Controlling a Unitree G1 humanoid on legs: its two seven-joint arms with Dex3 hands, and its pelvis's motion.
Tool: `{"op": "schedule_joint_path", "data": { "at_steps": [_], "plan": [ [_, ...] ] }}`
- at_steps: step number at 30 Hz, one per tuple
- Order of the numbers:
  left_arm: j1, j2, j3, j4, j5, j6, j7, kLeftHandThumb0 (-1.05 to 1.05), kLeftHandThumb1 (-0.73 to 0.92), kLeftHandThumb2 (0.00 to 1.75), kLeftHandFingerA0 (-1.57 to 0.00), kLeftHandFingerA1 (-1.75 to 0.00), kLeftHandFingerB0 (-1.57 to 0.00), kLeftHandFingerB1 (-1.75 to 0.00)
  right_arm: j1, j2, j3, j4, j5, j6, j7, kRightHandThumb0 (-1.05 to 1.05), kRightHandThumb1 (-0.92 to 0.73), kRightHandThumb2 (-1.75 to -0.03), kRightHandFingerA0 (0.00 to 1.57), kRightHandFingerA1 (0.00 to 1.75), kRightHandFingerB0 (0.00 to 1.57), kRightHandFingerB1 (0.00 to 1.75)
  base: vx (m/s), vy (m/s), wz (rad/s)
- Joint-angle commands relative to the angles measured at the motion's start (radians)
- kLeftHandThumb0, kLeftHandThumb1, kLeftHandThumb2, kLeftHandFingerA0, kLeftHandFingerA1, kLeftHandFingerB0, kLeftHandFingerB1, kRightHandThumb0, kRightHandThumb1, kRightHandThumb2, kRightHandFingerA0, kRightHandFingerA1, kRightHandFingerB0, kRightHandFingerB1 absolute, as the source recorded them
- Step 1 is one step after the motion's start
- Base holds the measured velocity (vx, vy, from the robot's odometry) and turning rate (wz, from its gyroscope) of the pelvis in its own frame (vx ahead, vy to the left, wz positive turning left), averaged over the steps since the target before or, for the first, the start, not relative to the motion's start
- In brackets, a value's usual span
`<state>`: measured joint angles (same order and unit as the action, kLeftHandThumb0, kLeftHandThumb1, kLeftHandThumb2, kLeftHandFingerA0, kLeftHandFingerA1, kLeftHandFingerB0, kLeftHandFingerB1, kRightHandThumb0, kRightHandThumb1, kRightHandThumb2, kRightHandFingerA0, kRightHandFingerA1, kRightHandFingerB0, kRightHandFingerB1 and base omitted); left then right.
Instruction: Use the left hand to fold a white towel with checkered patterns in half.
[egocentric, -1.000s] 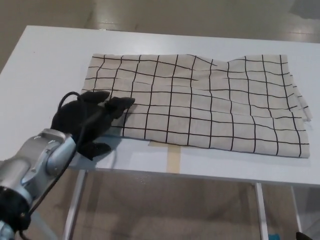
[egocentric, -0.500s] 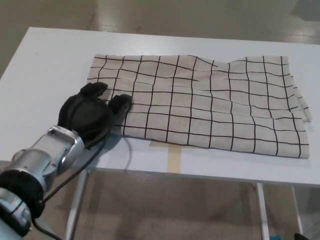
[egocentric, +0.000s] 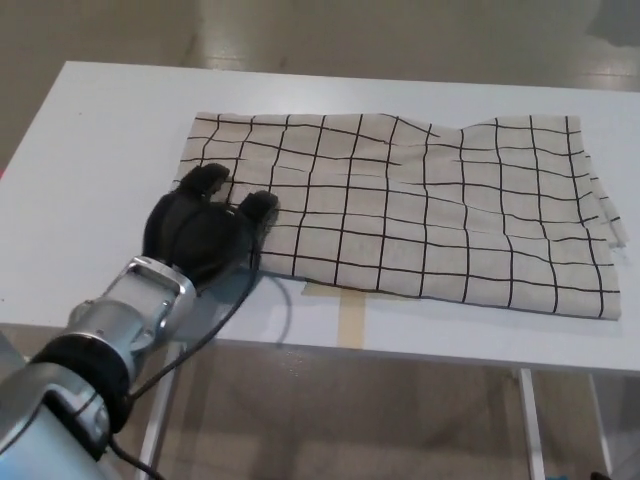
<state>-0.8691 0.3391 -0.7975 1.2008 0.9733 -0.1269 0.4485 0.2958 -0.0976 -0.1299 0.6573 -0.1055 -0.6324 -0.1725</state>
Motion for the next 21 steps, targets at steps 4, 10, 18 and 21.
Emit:
{"op": "schedule_joint_path", "data": {
  "at_steps": [4,10,18,21],
  "plan": [
    [0.038,-0.056,-0.06,0.086,0.036,0.06,-0.046,-0.32,0.56,0.56,-0.69,-0.77,-0.72,-0.77,0.013,0.002,0.001,-0.018,0.012,0.001,0.008,-0.4,-0.81,-0.63,0.36,0.43,0.34,0.41,0.0,0.0,0.0],
    [0.057,-0.058,-0.004,0.115,-0.036,0.067,-0.071,-0.3,0.57,0.55,-0.7,-1.75,-0.6,-1.67,0.015,0.008,-0.002,-0.021,0.027,-0.002,0.016,-0.4,-0.81,-0.63,0.36,0.43,0.34,0.42,0.0,0.0,0.0],
    [0.091,0.024,0.069,0.103,-0.081,0.014,0.038,-0.24,0.63,0.53,-0.69,-1.75,-0.56,-1.69,0.003,0.0,-0.003,-0.015,0.029,0.005,0.023,-0.4,-0.81,-0.63,0.36,0.44,0.34,0.43,0.0,0.0,0.0],
    [0.102,0.074,0.113,0.105,-0.114,-0.016,0.049,-0.23,0.66,0.54,-0.75,-1.75,-0.6,-1.74,0.006,-0.006,-0.005,-0.004,0.026,-0.004,0.024,-0.41,-0.81,-0.63,0.36,0.44,0.35,0.43,0.0,0.0,0.0]
  ]
}}
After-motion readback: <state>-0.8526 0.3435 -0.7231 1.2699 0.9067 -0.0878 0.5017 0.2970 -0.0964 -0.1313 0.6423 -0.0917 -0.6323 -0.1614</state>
